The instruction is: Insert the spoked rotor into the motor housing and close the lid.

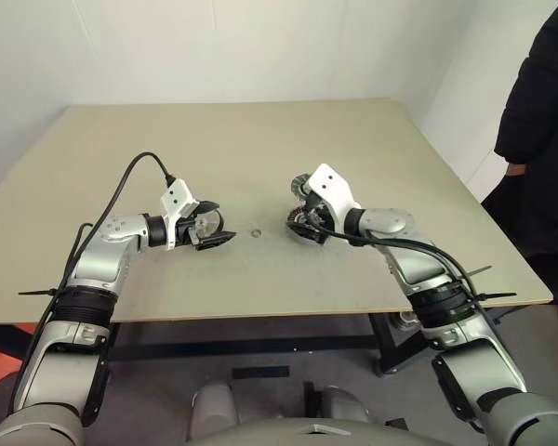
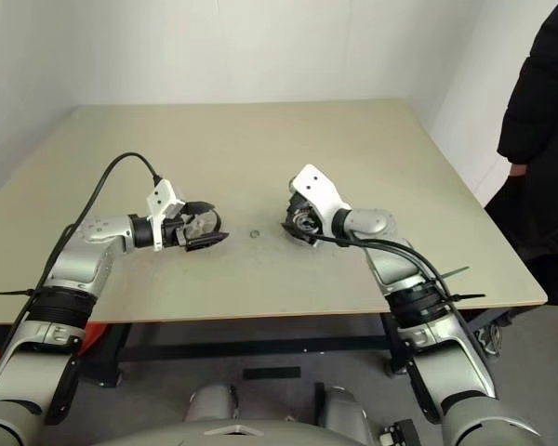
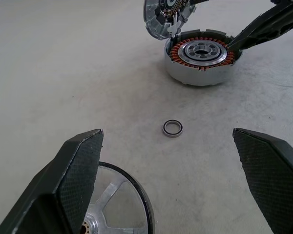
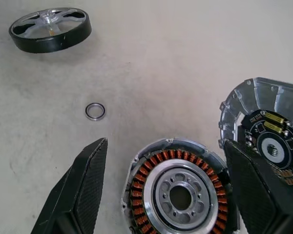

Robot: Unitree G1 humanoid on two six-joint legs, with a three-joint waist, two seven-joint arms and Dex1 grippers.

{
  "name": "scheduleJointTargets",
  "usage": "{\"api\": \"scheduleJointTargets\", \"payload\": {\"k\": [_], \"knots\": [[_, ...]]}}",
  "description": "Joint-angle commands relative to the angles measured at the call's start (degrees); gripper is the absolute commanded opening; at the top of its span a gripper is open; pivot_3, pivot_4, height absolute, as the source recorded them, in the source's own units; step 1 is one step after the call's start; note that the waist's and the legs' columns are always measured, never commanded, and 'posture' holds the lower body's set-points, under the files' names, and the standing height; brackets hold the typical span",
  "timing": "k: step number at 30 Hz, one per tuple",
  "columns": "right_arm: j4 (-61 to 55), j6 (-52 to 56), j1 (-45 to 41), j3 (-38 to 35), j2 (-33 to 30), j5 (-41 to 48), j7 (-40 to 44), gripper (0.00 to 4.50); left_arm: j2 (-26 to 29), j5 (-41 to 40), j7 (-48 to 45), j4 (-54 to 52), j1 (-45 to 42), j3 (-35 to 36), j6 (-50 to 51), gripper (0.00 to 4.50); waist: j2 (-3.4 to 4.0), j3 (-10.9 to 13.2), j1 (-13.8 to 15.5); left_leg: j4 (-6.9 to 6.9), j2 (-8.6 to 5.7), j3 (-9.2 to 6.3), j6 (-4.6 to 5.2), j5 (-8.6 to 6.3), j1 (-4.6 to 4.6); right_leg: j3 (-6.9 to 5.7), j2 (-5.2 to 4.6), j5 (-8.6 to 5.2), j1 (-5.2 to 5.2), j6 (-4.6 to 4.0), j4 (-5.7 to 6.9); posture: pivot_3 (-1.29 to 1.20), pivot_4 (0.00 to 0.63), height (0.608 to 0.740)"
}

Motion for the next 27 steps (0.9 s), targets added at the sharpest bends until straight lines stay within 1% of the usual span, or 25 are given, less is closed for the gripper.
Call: {"api": "scheduleJointTargets", "payload": {"k": [1, 5, 10, 19, 27], "knots": [[4.4, -1.5, -3.9, -1.8, 4.1, 1.2, -3.2, 4.27, -0.1, 0.9, 2.2, 0.7, -1.7, 0.9, -2.9, 4.5, 0.0, 0.0, -0.5, 0.0, 0.0, -0.01, 0.0, 0.0, 0.0, 0.0, 0.0, 0.0, -0.01, 0.0, 0.0, 0.0, 0.0, 0.74], [9.7, -1.6, -6.9, -2.5, 9.6, 2.0, -6.1, 4.27, -0.2, 0.9, 2.9, 1.6, -2.4, 1.1, -3.8, 4.5, 0.0, 0.0, -0.8, 0.02, -0.02, -0.04, 0.0, 0.0, -0.04, 0.0, -0.01, 0.0, 0.0, 0.0, -0.01, 0.0, 0.0, 0.74], [11.1, -1.0, -6.8, -1.0, 13.0, 1.5, -6.0, 4.27, 0.8, 0.7, 3.2, 1.9, -2.1, 1.9, -4.0, 4.5, 0.01, 0.0, -0.8, -0.02, -0.02, -0.07, 0.01, -0.01, -0.11, -0.01, 0.0, -0.01, -0.02, -0.03, -0.05, 0.0, 0.0, 0.74], [13.2, -0.2, -5.8, 2.3, 14.9, 0.5, -4.4, 4.27, 1.7, 0.7, 3.6, 2.3, -1.6, 2.4, -4.7, 4.5, 0.01, 0.0, -0.8, -0.01, -0.02, -0.08, 0.0, 0.0, -0.07, -0.02, 0.0, -0.01, -0.02, -0.03, -0.02, 0.0, 0.0, 0.74], [19.4, -0.8, -5.5, 2.1, 16.2, 0.8, -4.4, 4.27, 1.7, 0.9, 4.0, 2.4, -1.3, 2.3, -5.0, 4.5, 0.01, 0.0, -0.8, -0.02, -0.01, -0.1, -0.01, 0.0, -0.08, -0.02, 0.01, -0.01, -0.02, -0.03, -0.03, 0.0, 0.0, 0.74]]}}
